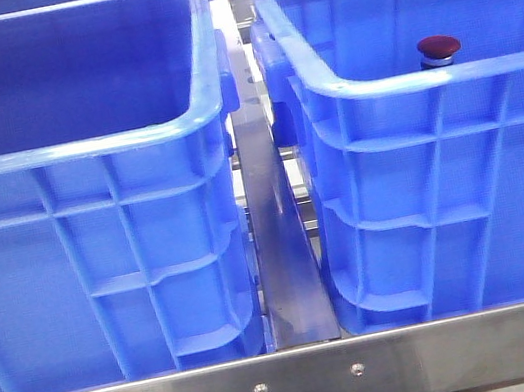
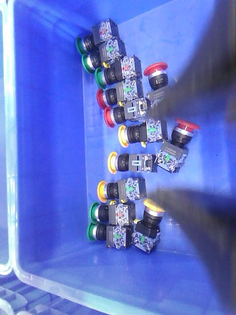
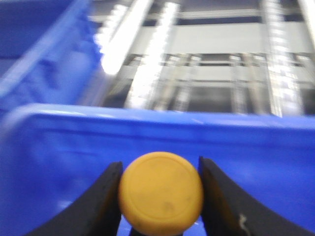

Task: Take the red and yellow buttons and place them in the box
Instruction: 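Lower the yellow button beside the red one and open the right gripper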

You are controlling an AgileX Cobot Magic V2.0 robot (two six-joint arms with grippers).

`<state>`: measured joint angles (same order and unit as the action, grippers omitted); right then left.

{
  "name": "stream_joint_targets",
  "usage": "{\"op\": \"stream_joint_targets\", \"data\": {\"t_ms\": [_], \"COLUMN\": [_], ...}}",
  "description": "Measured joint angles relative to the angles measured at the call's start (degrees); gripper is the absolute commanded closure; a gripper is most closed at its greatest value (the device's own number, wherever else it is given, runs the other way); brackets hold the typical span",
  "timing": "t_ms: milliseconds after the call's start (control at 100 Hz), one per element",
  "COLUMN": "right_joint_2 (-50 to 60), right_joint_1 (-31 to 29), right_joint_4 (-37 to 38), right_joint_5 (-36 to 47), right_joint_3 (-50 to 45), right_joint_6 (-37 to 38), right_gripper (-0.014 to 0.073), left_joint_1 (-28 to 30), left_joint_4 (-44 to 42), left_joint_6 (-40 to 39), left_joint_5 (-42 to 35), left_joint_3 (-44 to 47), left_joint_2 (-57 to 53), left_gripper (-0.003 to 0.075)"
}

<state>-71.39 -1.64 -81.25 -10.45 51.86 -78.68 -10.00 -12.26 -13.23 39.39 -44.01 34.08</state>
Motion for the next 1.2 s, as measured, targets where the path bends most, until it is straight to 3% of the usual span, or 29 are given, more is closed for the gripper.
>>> {"op": "stream_joint_targets", "data": {"t_ms": [370,1200], "right_joint_2": [-13.2,-29.5], "right_joint_1": [0.0,-0.4], "right_joint_4": [-0.5,0.5], "right_joint_5": [10.5,13.6], "right_joint_3": [-0.6,12.1], "right_joint_6": [-0.6,-0.6], "right_gripper": [0.0340,0.0340], "left_joint_1": [0.0,0.0], "left_joint_4": [0.0,0.0], "left_joint_6": [0.0,0.0], "left_joint_5": [0.0,0.0], "left_joint_3": [0.0,0.0], "left_joint_2": [0.0,0.0], "left_gripper": [0.0739,0.0739]}}
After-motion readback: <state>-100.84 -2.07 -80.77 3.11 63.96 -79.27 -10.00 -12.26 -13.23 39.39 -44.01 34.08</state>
